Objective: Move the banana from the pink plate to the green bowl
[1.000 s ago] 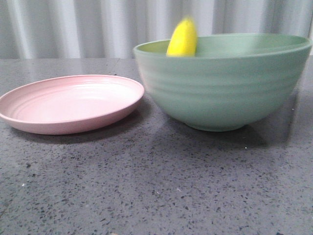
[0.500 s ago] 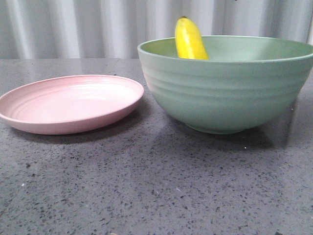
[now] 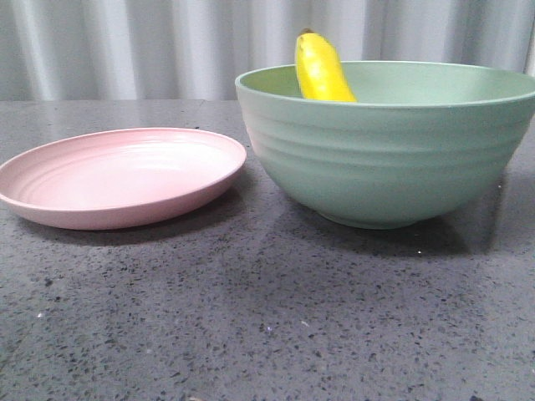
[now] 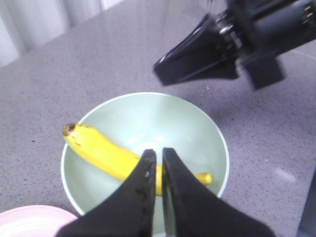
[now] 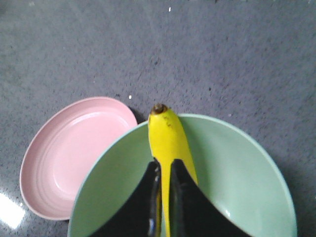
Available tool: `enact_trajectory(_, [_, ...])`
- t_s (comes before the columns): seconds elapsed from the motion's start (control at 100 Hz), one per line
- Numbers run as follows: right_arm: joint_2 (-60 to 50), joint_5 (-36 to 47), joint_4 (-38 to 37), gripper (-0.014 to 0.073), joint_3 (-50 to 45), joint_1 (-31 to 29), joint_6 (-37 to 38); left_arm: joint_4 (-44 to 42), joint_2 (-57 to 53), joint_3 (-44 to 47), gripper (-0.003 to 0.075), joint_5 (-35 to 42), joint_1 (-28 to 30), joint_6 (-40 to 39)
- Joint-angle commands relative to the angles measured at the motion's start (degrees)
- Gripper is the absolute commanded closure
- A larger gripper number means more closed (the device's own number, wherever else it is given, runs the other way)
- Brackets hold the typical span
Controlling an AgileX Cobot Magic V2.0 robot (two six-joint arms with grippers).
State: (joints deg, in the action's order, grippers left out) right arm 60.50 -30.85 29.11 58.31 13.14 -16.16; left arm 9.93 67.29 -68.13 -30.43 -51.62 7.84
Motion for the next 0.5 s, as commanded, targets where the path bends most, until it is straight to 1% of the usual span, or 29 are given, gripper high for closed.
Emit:
enact_trajectory(0.0, [-5.33, 7.15, -0.19, 0.0655, -1.51, -0.11, -2.45, 0.22, -4.85, 3.61, 0.0741, 9.9, -0.02, 0.55])
enact_trajectory(0.13, [-11.69, 12.92, -0.23, 0.0655, -8.56, -0.11, -5.07, 0.16, -10.25, 12.81, 0.0741, 16.78, -0.02, 0.54])
enact_trajectory(0.37, [-25.67, 22.8, -0.23, 0.0655, -23.97, -0.11, -5.05, 0.16, -21.6, 31.18, 0.0741, 32.83, -0.02, 0.54])
enact_trajectory(0.49, [-32.01, 26.43, -0.23, 0.0655, -30.2, -0.11, -5.05, 0.16, -27.02, 38.31, 0.0741, 37.75, -0.02, 0.54])
